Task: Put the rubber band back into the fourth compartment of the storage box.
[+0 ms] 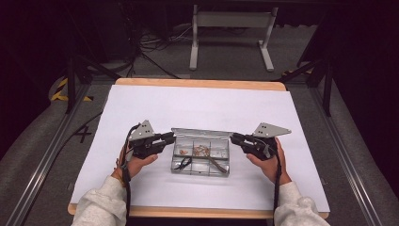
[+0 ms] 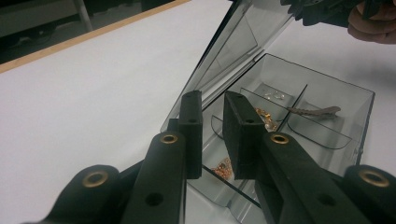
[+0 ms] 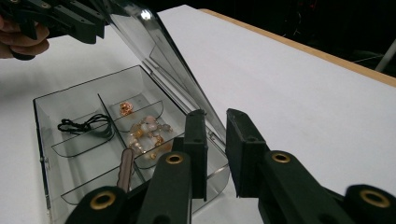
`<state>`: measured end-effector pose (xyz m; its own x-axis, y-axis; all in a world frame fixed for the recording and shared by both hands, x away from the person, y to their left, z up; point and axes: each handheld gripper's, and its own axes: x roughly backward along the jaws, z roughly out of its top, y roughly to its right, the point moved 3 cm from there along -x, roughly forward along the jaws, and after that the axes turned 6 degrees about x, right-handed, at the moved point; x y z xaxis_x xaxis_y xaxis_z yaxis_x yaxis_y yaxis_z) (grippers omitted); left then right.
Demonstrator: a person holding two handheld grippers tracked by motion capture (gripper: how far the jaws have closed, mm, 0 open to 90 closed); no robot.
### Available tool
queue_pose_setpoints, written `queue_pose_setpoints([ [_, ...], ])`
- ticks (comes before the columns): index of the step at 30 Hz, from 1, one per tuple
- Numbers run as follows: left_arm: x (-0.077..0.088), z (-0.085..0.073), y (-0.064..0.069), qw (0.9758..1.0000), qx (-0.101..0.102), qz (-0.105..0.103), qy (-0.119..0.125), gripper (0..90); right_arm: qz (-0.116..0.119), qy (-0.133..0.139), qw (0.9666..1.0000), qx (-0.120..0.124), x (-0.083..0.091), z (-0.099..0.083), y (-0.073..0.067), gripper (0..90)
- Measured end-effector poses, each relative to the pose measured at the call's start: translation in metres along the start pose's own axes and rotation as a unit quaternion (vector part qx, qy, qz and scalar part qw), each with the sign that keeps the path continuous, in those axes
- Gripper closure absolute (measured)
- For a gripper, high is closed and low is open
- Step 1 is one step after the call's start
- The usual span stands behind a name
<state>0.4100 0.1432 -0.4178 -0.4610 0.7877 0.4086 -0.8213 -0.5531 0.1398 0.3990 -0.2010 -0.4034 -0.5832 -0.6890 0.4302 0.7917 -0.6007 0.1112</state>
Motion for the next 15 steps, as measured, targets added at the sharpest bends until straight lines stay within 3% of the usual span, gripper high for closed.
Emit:
queue_pose_setpoints([
  [15,0.0014,-0.0001,0.0009,1.0,-0.007,0.0,-0.002,78.2,-0.002,-0.002,1.0,0.002,0.0007,0.0003,-0.0024,78.9],
])
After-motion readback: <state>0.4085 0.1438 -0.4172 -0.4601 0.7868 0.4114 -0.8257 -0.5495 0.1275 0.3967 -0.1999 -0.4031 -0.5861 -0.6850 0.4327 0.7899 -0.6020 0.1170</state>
